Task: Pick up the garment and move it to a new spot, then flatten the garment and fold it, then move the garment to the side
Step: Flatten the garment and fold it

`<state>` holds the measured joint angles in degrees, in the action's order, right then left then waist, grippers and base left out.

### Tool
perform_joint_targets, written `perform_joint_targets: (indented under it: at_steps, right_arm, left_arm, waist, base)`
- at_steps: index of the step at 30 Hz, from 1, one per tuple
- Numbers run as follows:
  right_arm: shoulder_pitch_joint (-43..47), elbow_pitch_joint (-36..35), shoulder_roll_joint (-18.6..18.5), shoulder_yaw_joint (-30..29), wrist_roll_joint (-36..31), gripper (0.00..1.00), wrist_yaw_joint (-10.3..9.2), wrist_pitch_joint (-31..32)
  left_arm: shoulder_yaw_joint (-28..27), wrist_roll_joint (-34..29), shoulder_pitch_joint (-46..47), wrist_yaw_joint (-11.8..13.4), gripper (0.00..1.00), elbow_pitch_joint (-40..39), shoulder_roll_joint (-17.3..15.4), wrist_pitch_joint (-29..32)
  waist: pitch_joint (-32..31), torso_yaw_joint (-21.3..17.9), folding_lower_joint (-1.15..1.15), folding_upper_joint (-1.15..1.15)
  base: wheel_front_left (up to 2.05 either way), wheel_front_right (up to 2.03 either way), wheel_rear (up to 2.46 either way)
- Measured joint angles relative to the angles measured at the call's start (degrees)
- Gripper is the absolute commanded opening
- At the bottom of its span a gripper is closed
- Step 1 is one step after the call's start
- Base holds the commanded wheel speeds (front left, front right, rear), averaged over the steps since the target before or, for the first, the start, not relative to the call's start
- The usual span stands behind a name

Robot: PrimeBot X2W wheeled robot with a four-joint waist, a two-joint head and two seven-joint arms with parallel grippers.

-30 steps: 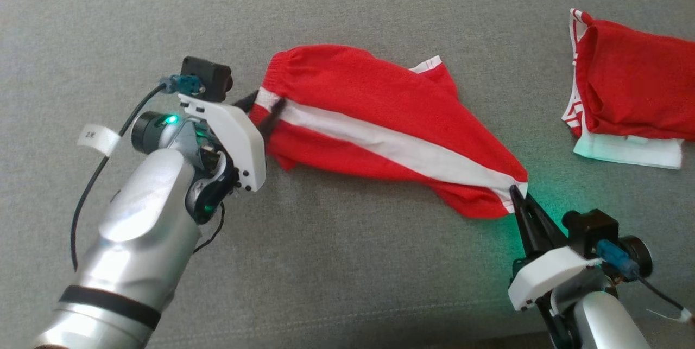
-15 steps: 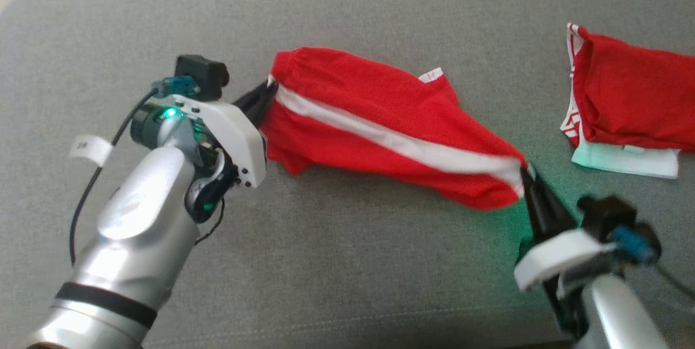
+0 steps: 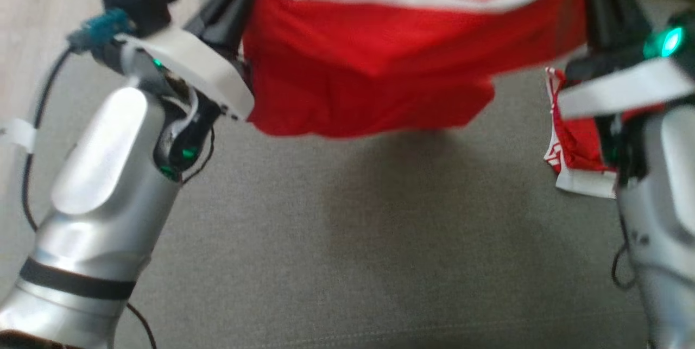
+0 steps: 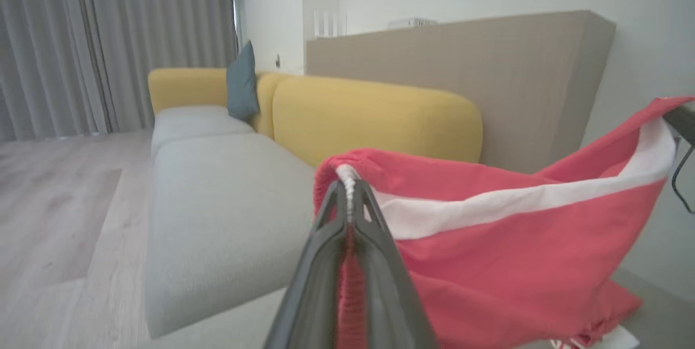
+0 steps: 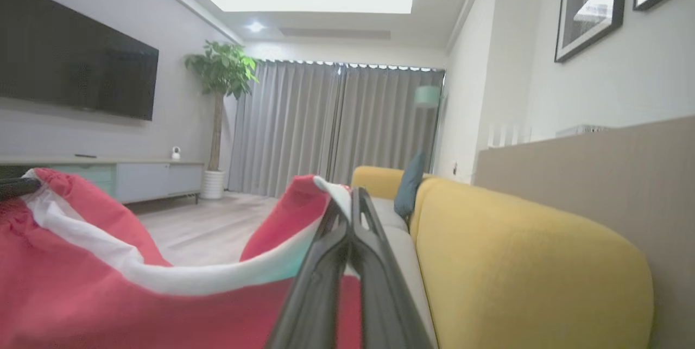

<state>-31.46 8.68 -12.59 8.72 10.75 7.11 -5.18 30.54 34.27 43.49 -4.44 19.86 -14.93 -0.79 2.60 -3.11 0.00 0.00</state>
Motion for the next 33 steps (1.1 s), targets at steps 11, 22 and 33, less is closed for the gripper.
perform_joint_targets:
  at_steps: [11, 22, 33]
  right_arm:
    - [-4.4, 1.9, 2.4, -3.9, 3.5, 0.0, 0.0, 1.7]
    - [9.2, -9.3, 6.7, -9.8, 6.0, 0.0, 0.0, 10.6]
    - [4.6, -11.8, 7.2, -8.0, 3.1, 0.0, 0.0, 17.6]
  left_arm:
    - [-3.9, 1.4, -3.7, 5.6, 0.0, -10.1, -0.9, -3.4]
    - [-5.2, 4.7, -15.6, 9.5, 0.0, -20.9, -2.5, -1.9]
    - [-6.4, 5.7, -12.4, 9.9, 0.0, -20.4, -5.0, 3.3]
  waist:
    - [-5.0, 0.8, 0.0, 0.0]
    - [-6.6, 1.1, 0.0, 0.0]
    - [-0.8, 0.5, 0.0, 0.0]
  base:
    - [0.0, 0.0, 0.0]
    - [0.0, 0.0, 0.0]
    - [0.0, 0.0, 0.0]
